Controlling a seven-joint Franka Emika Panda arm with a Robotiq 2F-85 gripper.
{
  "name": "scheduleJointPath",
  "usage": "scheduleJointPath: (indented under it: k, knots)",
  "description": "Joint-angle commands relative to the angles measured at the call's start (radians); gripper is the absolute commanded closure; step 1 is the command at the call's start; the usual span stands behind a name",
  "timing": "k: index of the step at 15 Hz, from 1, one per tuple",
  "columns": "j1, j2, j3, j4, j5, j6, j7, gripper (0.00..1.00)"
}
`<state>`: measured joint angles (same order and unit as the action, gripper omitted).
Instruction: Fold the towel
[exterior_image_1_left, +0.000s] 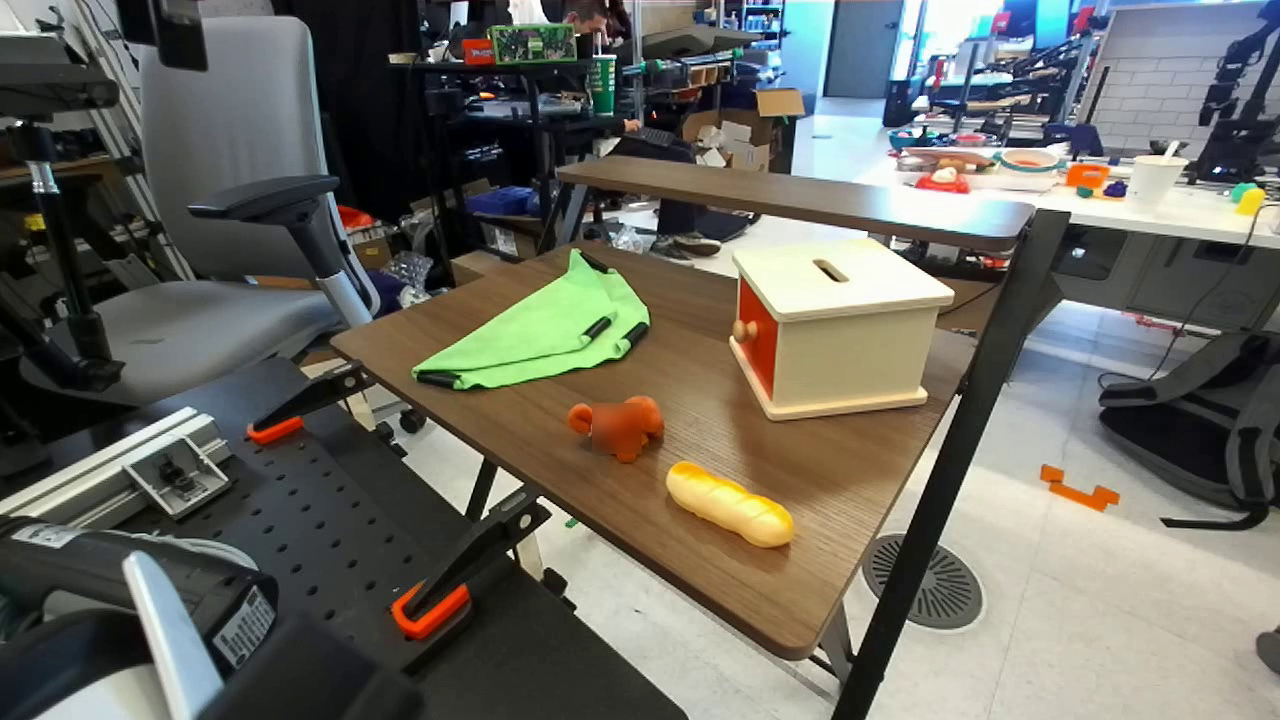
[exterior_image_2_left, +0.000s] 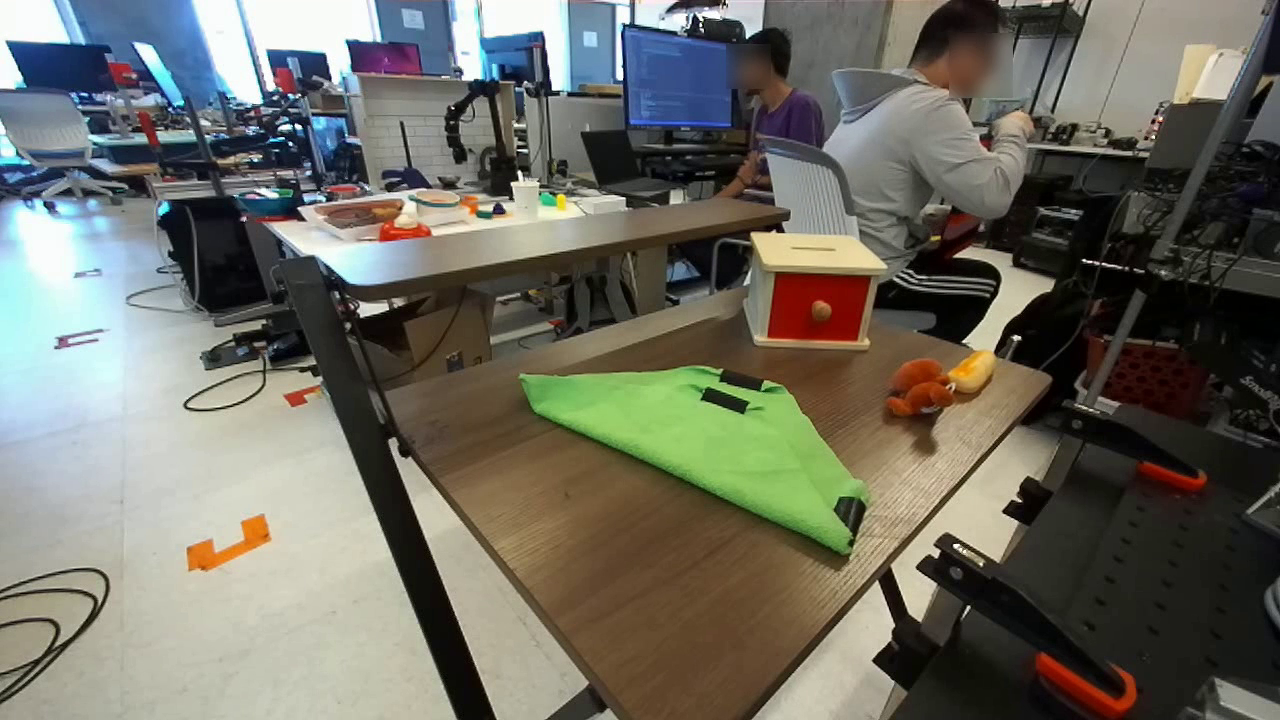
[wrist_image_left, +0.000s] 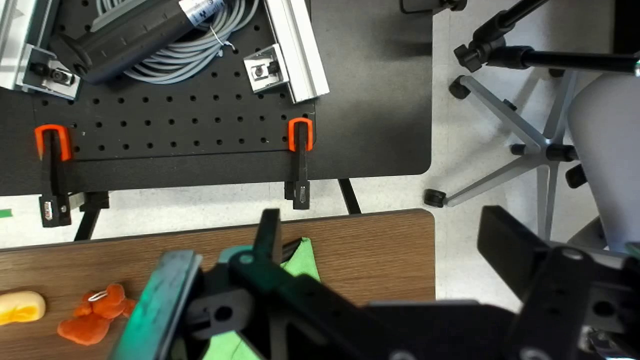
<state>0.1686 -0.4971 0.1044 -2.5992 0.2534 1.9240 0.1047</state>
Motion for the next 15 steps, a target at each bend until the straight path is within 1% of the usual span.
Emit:
scheduleJointPath:
  k: [1, 5, 7, 8, 9, 12, 15]
  knots:
    - [-0.027, -0.017, 0.024, -0.048, 0.015, 0.125, 0.056, 0.00]
    - [-0.022, 0.017, 0.049, -0.129, 0.054, 0.443, 0.144, 0.00]
    - [-0.027, 0.065, 0.075, -0.170, 0.038, 0.594, 0.208, 0.00]
    - [-0.032, 0.105, 0.087, -0.162, 0.029, 0.646, 0.245, 0.00]
    - [-0.031, 0.150, 0.088, -0.160, 0.042, 0.712, 0.274, 0.00]
    - [-0.029, 0.245, 0.084, -0.182, 0.062, 0.836, 0.359, 0.00]
    - [-0.019, 0.346, 0.056, -0.181, 0.119, 0.898, 0.387, 0.00]
